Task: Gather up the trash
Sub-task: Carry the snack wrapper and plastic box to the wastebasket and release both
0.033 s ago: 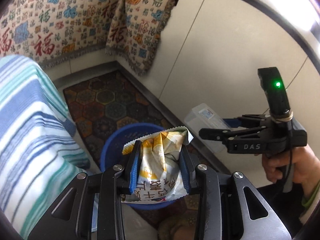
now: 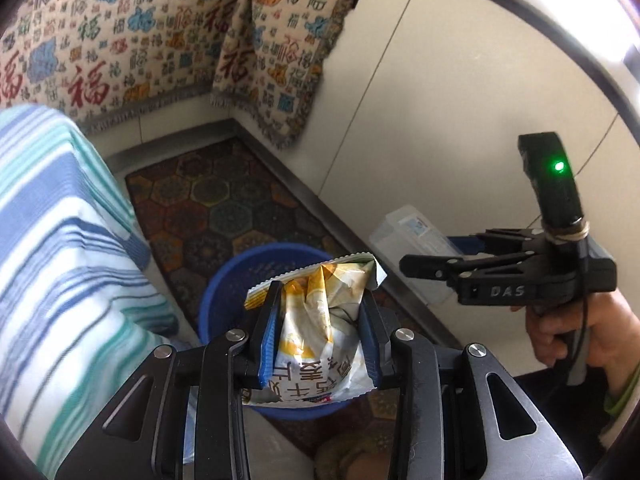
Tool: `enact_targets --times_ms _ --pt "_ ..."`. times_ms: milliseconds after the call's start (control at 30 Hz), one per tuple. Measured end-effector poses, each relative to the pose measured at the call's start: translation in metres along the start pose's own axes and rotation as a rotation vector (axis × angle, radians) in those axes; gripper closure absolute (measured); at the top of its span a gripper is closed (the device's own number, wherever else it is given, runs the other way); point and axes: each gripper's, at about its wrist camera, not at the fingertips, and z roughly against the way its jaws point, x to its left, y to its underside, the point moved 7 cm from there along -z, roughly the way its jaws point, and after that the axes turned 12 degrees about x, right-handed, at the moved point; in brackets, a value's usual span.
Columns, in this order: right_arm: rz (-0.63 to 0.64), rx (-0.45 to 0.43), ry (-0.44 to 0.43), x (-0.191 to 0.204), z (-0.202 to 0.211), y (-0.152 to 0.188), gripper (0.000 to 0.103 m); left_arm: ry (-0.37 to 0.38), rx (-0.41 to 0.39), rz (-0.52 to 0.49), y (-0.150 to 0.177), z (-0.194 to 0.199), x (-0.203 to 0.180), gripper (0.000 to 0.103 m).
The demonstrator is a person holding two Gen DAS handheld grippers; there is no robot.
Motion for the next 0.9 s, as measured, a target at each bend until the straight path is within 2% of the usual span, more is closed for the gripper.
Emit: enact_targets --times_ms 133,333,400,467,567,600,633,800,900 --pt "-0.007 0.009 -0.023 0.000 -0.006 -0.001 0.041 0.000 0.011 -0.005 -0.004 -0.016 0.003 0.067" --pt "0.042 0.055 0.006 0.008 -0.021 0.001 0.041 0.017 0.027 0.027 -0.012 -0.035 0.008 0.065" --pt "0.051 0.067 0.019 0.009 -0.026 0.001 0.041 0.010 0.033 0.037 -0.016 -0.041 0.012 0.056" --pt "0.054 0.074 0.018 0.009 -0.032 0.000 0.041 0.022 0.033 0.044 -0.018 -0.046 0.014 0.039" --pt "0.054 0.095 0.014 0.010 -0.042 0.000 0.039 0.031 0.022 0.051 -0.022 -0.047 0.017 0.032" --pt "0.057 0.099 0.013 0.010 -0.043 0.000 0.026 0.033 0.018 0.061 -0.023 -0.045 0.019 0.032" --pt "0.061 0.094 0.017 0.011 -0.042 -0.001 0.019 0.039 0.010 0.069 -0.023 -0.041 0.020 0.032" --pt "0.082 0.054 -0.007 0.022 -0.031 -0.003 0.019 0.045 -0.038 0.088 -0.022 -0.010 0.023 0.027" --pt "0.103 -0.002 0.013 0.030 -0.016 -0.010 0.019 0.051 -0.074 0.081 -0.013 0.027 0.018 0.022"
